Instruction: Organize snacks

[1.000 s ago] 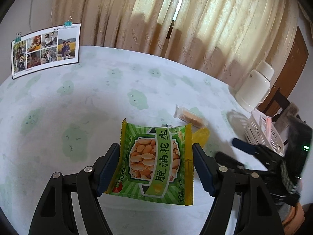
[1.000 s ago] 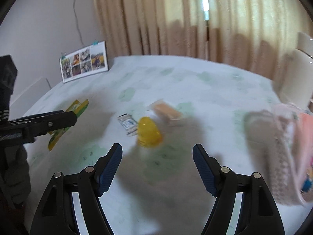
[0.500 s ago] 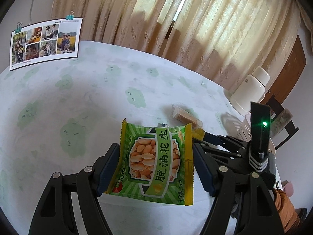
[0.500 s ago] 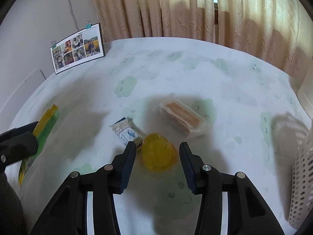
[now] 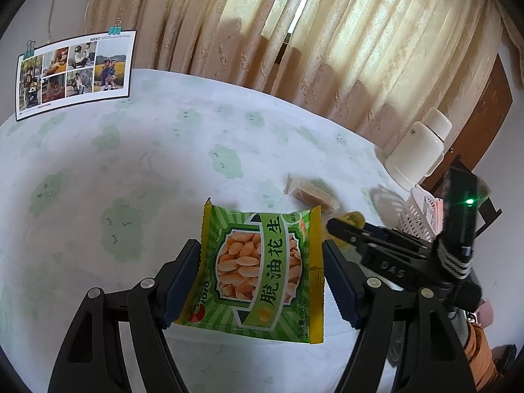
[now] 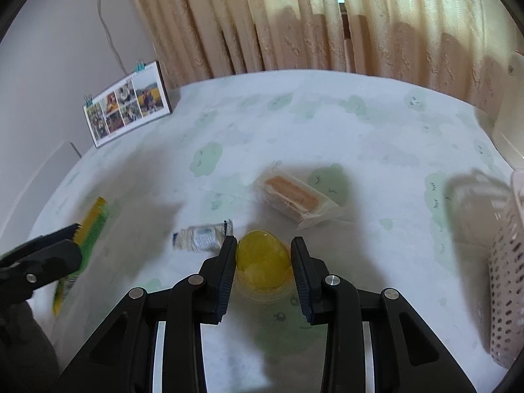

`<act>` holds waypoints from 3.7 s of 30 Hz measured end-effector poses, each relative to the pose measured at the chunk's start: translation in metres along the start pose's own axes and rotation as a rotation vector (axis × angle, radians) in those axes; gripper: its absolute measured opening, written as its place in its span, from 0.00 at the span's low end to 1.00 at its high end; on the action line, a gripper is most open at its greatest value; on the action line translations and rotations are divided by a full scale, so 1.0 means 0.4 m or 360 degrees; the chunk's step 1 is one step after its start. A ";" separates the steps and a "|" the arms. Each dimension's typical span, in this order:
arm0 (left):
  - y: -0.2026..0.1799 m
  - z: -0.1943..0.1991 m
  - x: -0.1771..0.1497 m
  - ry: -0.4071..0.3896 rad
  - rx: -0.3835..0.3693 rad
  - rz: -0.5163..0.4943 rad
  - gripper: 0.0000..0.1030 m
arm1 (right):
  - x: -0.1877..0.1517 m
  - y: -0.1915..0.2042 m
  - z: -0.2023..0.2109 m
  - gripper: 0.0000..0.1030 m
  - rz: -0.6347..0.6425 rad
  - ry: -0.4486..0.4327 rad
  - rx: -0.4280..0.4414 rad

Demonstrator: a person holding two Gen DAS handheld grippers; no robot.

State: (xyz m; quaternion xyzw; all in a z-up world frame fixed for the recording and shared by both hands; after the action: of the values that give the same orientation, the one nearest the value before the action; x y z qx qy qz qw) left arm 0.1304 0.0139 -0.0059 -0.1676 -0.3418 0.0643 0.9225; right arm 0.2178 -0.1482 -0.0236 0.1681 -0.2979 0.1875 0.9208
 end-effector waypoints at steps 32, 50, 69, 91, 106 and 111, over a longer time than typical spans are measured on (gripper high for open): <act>-0.013 -0.045 -0.020 0.0073 0.0058 -0.0055 0.68 | 0.030 -0.227 0.351 0.34 -0.0446 -0.0601 -0.0050; -0.032 -0.018 -0.022 0.0047 -0.0033 -0.0074 0.68 | -0.173 -0.299 0.425 0.50 -0.0575 -0.0551 -0.0282; -0.034 -0.005 -0.026 0.0027 -0.0052 -0.0070 0.69 | -0.313 -0.335 0.288 0.64 -0.0715 -0.0117 -0.0107; -0.039 0.001 -0.028 0.0025 -0.0059 -0.0078 0.69 | -0.276 -0.222 0.335 0.48 -0.0454 -0.0197 -0.0151; -0.040 -0.002 -0.029 0.0030 -0.0058 -0.0080 0.69 | -0.140 -0.373 0.499 0.48 -0.0644 -0.0577 -0.0379; -0.043 -0.005 -0.031 0.0032 -0.0057 -0.0081 0.69 | -0.136 -0.457 0.496 0.59 -0.0802 -0.0633 -0.0392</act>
State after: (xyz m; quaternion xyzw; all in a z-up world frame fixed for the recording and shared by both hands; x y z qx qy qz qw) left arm 0.1224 -0.0054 -0.0087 -0.1759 -0.3379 0.0330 0.9240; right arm 0.1617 -0.4046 0.0588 0.1571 -0.4410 -0.1197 0.8755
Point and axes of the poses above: each gripper's, at about its wrist camera, not at the fingertips, and z roughly against the way its jaws point, y to its left, x to its top, the point moved 7 cm from there along -z, roughly the way its jaws point, and after that the axes turned 5 degrees about y, right-handed, at the moved point
